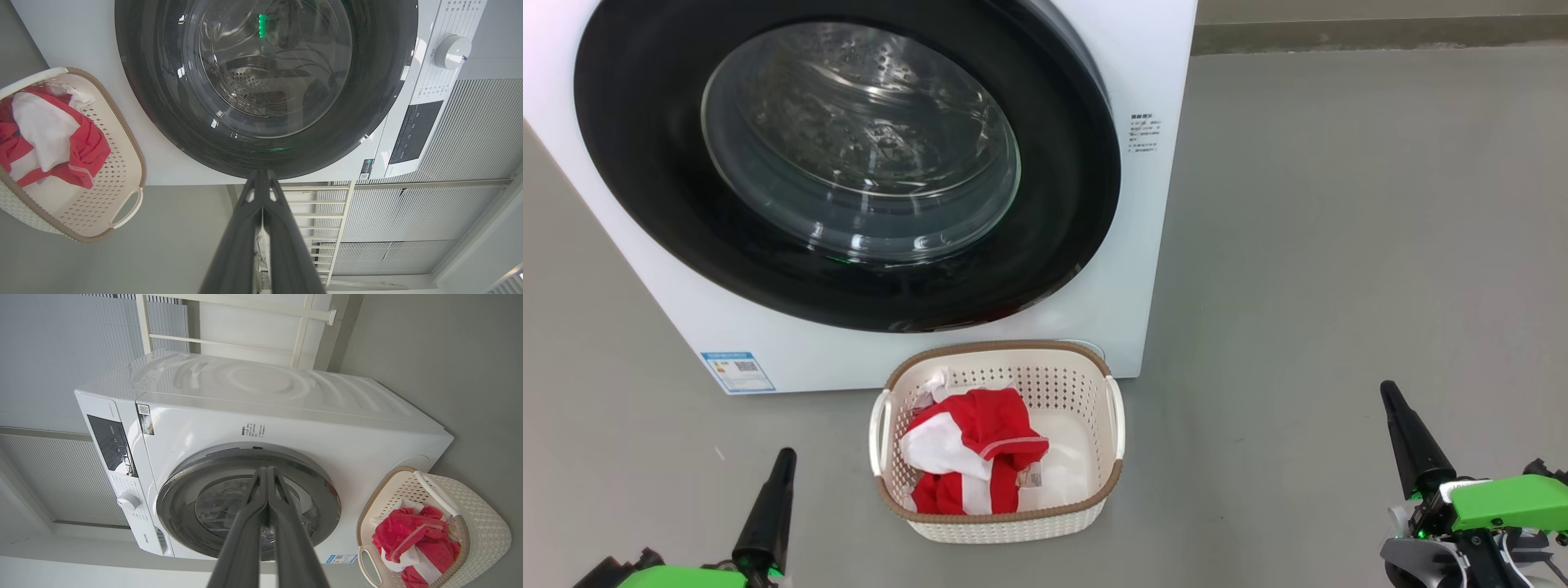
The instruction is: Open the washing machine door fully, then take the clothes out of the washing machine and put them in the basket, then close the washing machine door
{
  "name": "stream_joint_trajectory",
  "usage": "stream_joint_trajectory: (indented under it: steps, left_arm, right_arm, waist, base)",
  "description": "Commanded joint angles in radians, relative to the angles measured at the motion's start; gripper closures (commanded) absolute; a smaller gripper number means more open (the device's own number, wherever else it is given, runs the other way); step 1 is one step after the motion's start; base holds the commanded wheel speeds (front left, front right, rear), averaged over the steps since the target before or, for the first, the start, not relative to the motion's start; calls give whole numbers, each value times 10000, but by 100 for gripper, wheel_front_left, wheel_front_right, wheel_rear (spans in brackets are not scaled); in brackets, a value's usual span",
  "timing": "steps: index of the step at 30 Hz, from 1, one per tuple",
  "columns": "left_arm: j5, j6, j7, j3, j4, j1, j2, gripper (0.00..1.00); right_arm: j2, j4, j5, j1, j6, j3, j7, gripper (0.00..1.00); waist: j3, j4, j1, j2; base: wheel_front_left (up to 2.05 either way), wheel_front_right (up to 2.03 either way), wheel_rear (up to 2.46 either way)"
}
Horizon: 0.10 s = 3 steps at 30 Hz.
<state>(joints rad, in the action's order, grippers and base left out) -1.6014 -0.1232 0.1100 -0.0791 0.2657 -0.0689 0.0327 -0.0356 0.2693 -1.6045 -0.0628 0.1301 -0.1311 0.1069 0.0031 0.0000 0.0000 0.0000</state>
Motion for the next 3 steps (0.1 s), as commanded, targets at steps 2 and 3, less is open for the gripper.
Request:
stream_joint_trajectory:
  steps: [2, 3]
  left_arm:
    - [-73, -75, 32, -346, -206, -391, 175, 100]
    - [-73, -75, 32, -346, -206, -391, 175, 100]
  right_arm:
    - [-146, -246, -43, -452, 6, 175, 62, 100]
    - [-146, -246, -43, -452, 6, 175, 62, 100]
  waist:
    - [0, 0, 0, 0]
    - [0, 0, 0, 0]
  base:
    - [0, 0, 0]
    - [0, 0, 0]
